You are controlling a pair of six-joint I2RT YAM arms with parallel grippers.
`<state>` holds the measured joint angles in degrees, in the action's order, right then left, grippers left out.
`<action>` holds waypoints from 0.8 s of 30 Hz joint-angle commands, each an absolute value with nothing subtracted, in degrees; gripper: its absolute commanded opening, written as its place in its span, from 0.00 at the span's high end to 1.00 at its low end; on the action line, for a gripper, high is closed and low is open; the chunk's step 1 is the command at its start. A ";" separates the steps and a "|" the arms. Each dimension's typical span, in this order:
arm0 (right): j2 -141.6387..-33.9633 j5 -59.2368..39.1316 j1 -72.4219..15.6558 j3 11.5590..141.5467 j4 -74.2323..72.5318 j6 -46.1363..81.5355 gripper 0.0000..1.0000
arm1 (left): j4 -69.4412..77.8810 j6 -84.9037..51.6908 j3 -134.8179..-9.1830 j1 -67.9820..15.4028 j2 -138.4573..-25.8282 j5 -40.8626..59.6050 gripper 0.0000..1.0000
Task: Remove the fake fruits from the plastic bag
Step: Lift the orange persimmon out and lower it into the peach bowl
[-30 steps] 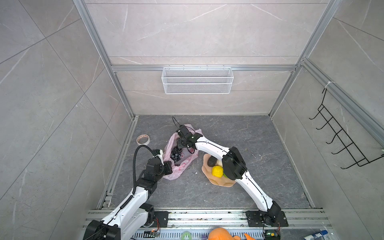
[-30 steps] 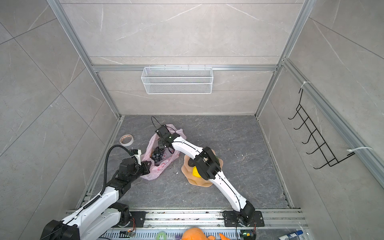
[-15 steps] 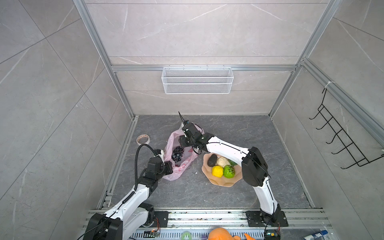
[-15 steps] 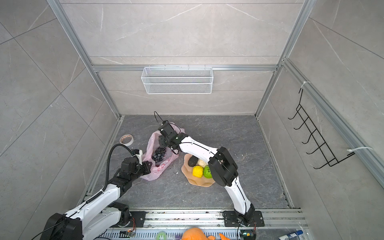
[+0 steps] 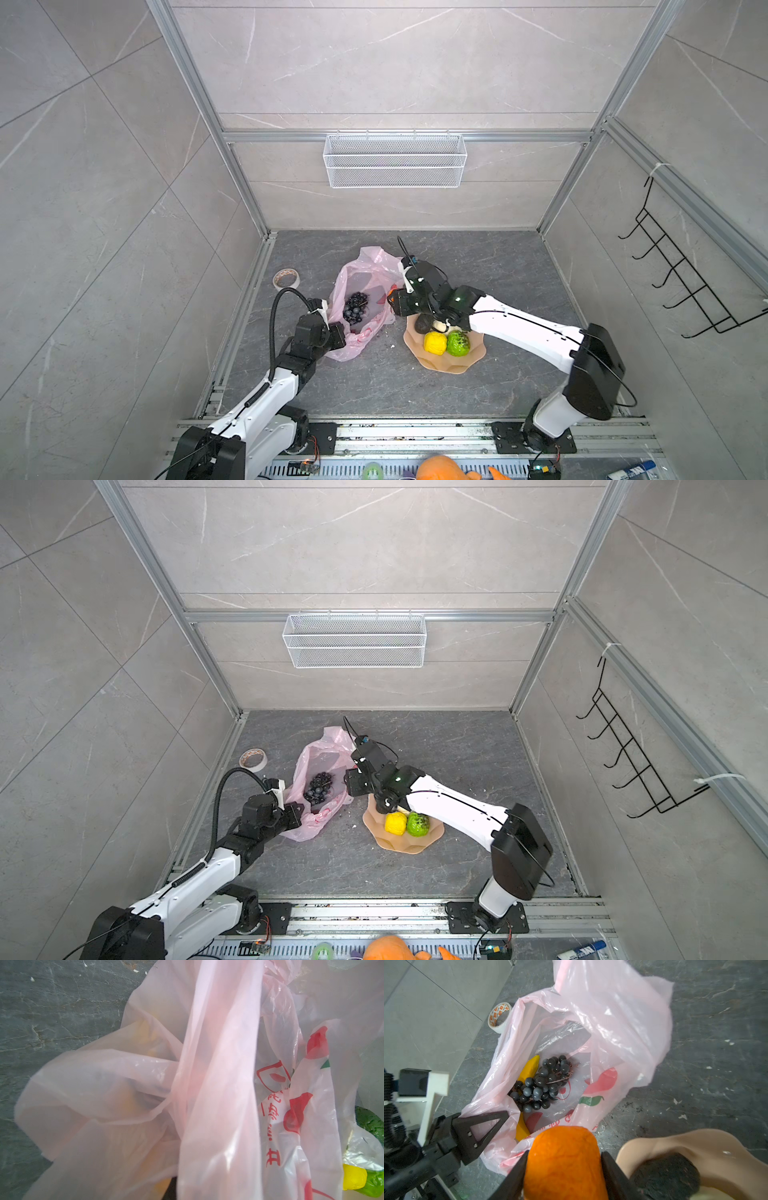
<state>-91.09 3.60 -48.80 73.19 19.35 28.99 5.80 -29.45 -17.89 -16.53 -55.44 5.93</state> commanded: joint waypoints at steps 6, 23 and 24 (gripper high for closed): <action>-82.70 5.61 -44.17 63.26 24.70 31.38 0.48 | 6.50 -27.94 -19.60 -16.92 -54.68 4.85 1.00; -84.32 10.86 -52.55 56.69 28.75 28.07 0.49 | 7.16 -28.03 -19.32 -16.88 -54.85 4.66 1.00; -84.83 11.03 -52.85 56.68 28.71 28.08 0.49 | 7.16 -28.14 -19.29 -16.97 -54.91 4.66 1.00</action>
